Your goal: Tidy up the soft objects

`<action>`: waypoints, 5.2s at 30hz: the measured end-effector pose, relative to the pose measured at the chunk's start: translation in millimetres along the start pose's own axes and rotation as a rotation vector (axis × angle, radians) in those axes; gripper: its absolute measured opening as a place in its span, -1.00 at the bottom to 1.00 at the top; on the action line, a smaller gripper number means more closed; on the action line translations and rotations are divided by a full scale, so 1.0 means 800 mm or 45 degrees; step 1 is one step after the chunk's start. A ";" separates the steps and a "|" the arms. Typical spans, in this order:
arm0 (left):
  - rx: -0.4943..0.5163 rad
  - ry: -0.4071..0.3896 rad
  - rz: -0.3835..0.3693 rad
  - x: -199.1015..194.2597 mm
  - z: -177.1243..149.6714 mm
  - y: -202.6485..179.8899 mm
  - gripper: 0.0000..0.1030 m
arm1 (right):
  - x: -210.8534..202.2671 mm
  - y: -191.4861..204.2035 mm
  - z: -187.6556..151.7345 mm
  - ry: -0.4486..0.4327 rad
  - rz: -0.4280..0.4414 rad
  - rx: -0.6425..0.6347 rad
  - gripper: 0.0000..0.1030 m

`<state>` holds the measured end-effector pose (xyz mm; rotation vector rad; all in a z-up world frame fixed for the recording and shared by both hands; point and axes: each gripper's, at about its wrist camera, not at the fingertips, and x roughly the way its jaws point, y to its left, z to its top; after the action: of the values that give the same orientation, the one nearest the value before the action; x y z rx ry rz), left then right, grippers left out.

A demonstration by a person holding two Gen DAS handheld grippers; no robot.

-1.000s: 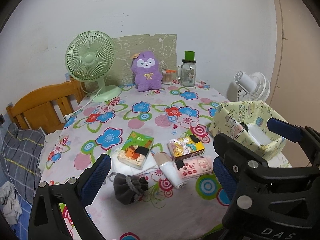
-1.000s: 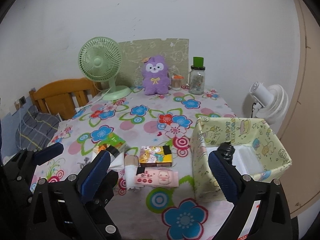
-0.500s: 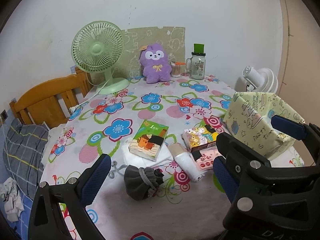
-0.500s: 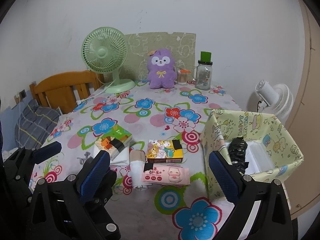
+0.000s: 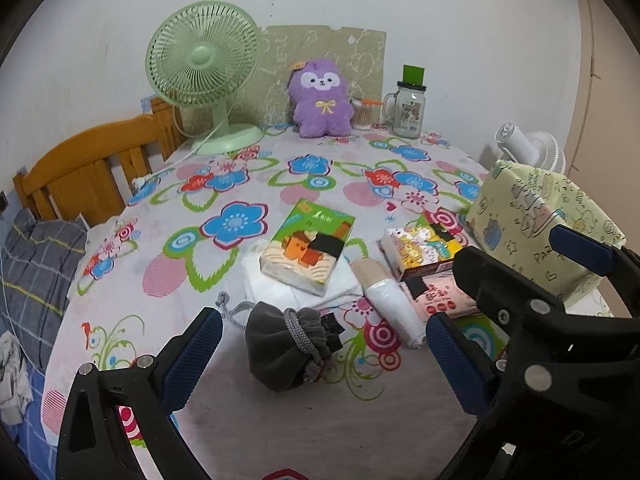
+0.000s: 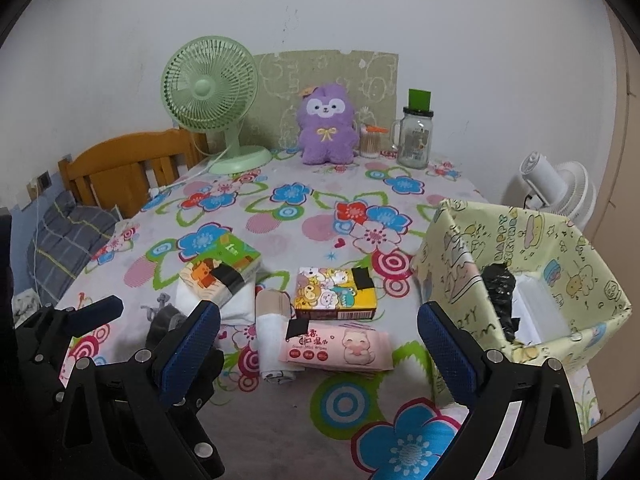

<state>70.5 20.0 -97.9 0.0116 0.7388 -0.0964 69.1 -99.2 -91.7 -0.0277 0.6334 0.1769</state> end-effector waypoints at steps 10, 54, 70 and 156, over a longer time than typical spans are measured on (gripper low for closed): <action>-0.028 0.065 0.013 0.030 -0.007 0.015 0.99 | 0.033 0.008 -0.010 0.080 0.007 -0.018 0.95; -0.037 0.176 0.046 0.069 -0.016 0.013 0.16 | 0.091 0.005 -0.025 0.263 0.086 0.064 0.11; -0.019 0.150 0.033 0.062 -0.012 0.009 0.14 | 0.090 0.003 -0.021 0.301 0.110 0.035 0.09; 0.093 -0.126 -0.009 -0.043 0.049 -0.043 0.09 | -0.026 -0.008 0.049 0.055 0.074 -0.014 -0.78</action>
<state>68.5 -13.2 -44.7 0.0733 0.6364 -0.1297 76.6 -105.3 -47.7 -0.0241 0.6765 0.2366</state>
